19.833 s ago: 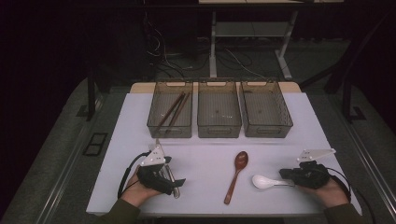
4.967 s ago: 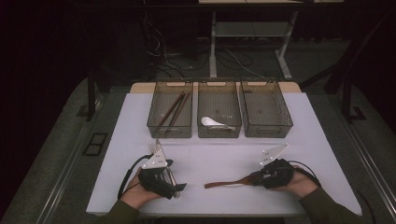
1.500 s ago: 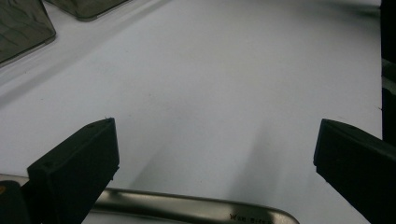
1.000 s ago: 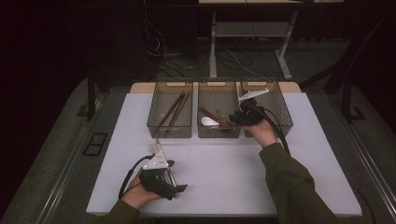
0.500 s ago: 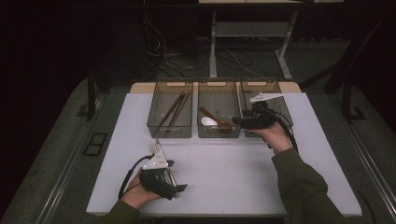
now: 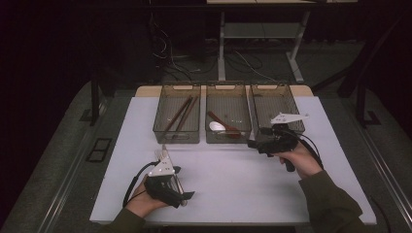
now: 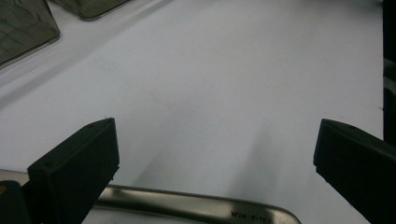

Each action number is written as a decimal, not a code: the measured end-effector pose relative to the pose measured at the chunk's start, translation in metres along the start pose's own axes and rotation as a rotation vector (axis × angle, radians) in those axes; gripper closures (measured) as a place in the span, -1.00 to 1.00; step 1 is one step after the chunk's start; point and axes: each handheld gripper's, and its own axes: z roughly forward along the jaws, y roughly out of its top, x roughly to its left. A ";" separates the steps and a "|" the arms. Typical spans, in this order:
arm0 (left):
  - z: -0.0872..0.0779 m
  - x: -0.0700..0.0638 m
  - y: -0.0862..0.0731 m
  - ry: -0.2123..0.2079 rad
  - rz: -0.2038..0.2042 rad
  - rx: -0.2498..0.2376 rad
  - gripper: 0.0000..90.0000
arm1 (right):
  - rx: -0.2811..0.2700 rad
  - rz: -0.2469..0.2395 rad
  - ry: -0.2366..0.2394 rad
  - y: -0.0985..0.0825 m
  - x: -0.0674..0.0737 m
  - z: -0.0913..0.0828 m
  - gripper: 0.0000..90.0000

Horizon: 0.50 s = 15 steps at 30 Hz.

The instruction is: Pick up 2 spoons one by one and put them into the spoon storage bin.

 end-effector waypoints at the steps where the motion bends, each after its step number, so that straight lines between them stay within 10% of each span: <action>1: 0.000 0.000 0.000 0.001 0.000 0.002 -1.00 | 0.000 -0.002 -0.001 -0.004 0.000 -0.002 -0.58; 15: -0.004 -0.001 0.000 0.012 -0.005 -0.008 -1.00 | -0.020 -0.035 0.006 -0.064 0.003 -0.035 -0.60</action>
